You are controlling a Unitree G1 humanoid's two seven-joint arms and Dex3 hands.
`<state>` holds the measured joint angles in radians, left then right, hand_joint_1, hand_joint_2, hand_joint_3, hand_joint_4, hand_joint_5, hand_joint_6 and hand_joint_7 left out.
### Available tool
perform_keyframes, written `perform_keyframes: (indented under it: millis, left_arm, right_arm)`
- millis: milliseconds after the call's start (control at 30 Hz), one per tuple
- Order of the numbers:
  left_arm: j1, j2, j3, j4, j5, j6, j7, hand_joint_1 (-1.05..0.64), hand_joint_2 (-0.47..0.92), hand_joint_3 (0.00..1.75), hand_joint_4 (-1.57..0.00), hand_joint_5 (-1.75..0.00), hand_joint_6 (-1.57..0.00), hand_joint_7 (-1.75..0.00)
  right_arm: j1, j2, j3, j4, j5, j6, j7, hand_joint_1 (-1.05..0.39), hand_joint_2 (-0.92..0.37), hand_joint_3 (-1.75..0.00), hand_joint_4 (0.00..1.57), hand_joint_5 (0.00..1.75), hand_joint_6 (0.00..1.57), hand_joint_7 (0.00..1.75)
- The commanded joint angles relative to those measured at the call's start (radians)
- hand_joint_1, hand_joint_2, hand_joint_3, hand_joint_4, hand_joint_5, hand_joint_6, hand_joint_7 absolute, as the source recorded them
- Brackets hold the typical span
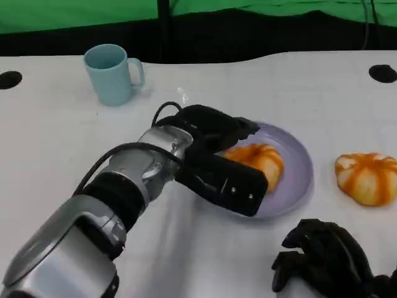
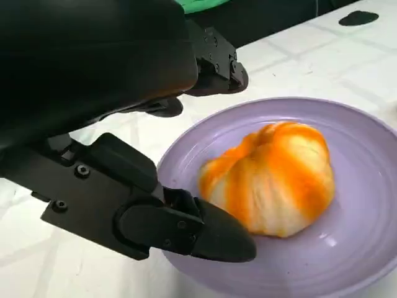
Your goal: Grasp the bread from the table and place it into the plate.
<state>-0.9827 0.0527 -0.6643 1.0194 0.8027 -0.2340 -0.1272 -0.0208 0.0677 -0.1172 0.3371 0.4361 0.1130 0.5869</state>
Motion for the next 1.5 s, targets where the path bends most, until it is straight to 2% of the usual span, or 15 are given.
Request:
perform_keyframes:
  millis: [33,367,500,600,667,700,767,800,833,900,933,1000,1067,1167,1500]
  left_arm:
    - [-0.015,0.042,0.024,-0.068,-0.031,-0.010,-0.044,-1.02,0.92,0.29,-0.13,-0.19,-0.12,-0.01]
    - [0.189,0.174,0.148,-0.338,-0.162,-0.142,0.001,-0.80,0.92,0.34,-0.37,-0.29,-0.27,-0.07]
    - [0.299,0.173,0.254,-0.373,-0.309,-0.260,0.041,-0.61,0.92,0.33,-0.60,-0.57,-0.47,-0.10]
    - [0.376,0.152,0.318,-0.408,-0.432,-0.291,0.008,-0.57,0.92,0.33,-0.64,-0.85,-0.59,-0.11]
    - [0.413,0.141,0.344,-0.420,-0.496,-0.318,-0.011,-0.56,0.92,0.32,-0.64,-0.92,-0.63,-0.12]
    - [0.434,0.135,0.358,-0.427,-0.532,-0.331,-0.024,-0.55,0.92,0.33,-0.62,-1.15,-0.69,-0.16]
    - [0.479,0.119,0.386,-0.444,-0.619,-0.350,-0.066,-0.55,0.92,0.33,-0.60,-1.30,-0.73,-0.19]
    - [0.497,0.111,0.398,-0.452,-0.659,-0.354,-0.091,-0.54,0.92,0.33,-0.59,-1.48,-0.78,-0.27]
    - [0.536,0.097,0.417,-0.476,-0.733,-0.348,-0.132,-0.54,0.92,0.33,-0.59,-1.54,-0.79,-0.30]
    - [0.621,0.066,0.453,-0.553,-0.878,-0.285,-0.203,-0.56,0.92,0.30,-0.59,-1.70,-0.57,-1.14]
    - [0.648,0.057,0.465,-0.583,-0.920,-0.257,-0.225,-0.57,0.92,0.29,-0.60,-1.72,-0.53,-1.32]
    - [0.717,0.040,0.489,-0.667,-0.985,-0.186,-0.234,-0.59,0.92,0.25,-0.65,-1.74,-0.51,-1.51]
    - [0.782,0.025,0.513,-0.731,-1.047,-0.132,-0.249,-0.59,0.92,0.24,-0.67,-1.75,-0.51,-1.57]
    - [0.865,0.008,0.551,-0.800,-1.148,-0.059,-0.290,-0.62,0.92,0.35,-0.70,-1.75,-0.50,-1.73]
    - [0.963,0.015,0.641,-0.841,-1.374,0.154,-0.534,-0.68,0.92,0.27,-0.86,-1.75,-0.62,-1.75]
  right_arm:
    - [0.016,-0.007,-0.004,-0.017,0.013,0.010,0.000,-1.00,-0.73,0.00,1.55,0.77,1.57,0.37]
    - [0.027,-0.003,-0.006,-0.035,0.015,0.011,-0.006,-1.01,-0.74,-0.01,1.56,0.76,1.57,0.35]
    - [0.018,-0.009,-0.012,-0.026,0.017,0.016,-0.004,-1.00,-0.74,-0.01,1.56,0.76,1.57,0.35]
    - [0.015,-0.012,-0.013,-0.026,0.015,0.022,-0.006,-1.01,-0.73,0.00,1.56,0.77,1.57,0.36]
    - [0.015,-0.013,-0.013,-0.026,0.015,0.020,-0.005,-1.01,-0.73,0.00,1.56,0.77,1.57,0.36]
    - [0.016,-0.013,-0.012,-0.027,0.014,0.019,-0.005,-1.01,-0.73,0.00,1.55,0.77,1.57,0.36]
    - [0.018,-0.012,-0.013,-0.026,0.016,0.015,-0.001,-1.01,-0.73,0.00,1.55,0.77,1.57,0.37]
    - [0.019,-0.012,-0.014,-0.024,0.018,0.013,0.003,-1.00,-0.73,0.00,1.54,0.78,1.57,0.36]
    - [0.021,-0.012,-0.012,-0.025,0.017,0.011,0.004,-0.99,-0.74,0.00,1.54,0.78,1.57,0.36]
    - [0.026,-0.012,-0.009,-0.030,0.015,0.011,0.004,-1.01,-0.74,0.00,1.55,0.79,1.57,0.37]
    - [0.027,-0.012,-0.008,-0.031,0.015,0.010,0.004,-1.01,-0.74,0.00,1.55,0.79,1.57,0.37]
    - [0.031,-0.011,-0.005,-0.036,0.015,0.007,0.004,-1.02,-0.73,0.00,1.55,0.79,1.57,0.37]
    - [0.034,-0.010,-0.004,-0.037,0.015,0.007,0.005,-1.02,-0.73,0.00,1.55,0.79,1.57,0.37]
    - [0.037,-0.007,-0.004,-0.040,0.017,0.012,-0.001,-1.02,-0.73,0.00,1.55,0.78,1.57,0.37]
    - [0.032,-0.006,-0.004,-0.028,0.017,0.018,-0.007,-1.05,-0.71,0.00,1.57,0.76,1.57,0.37]
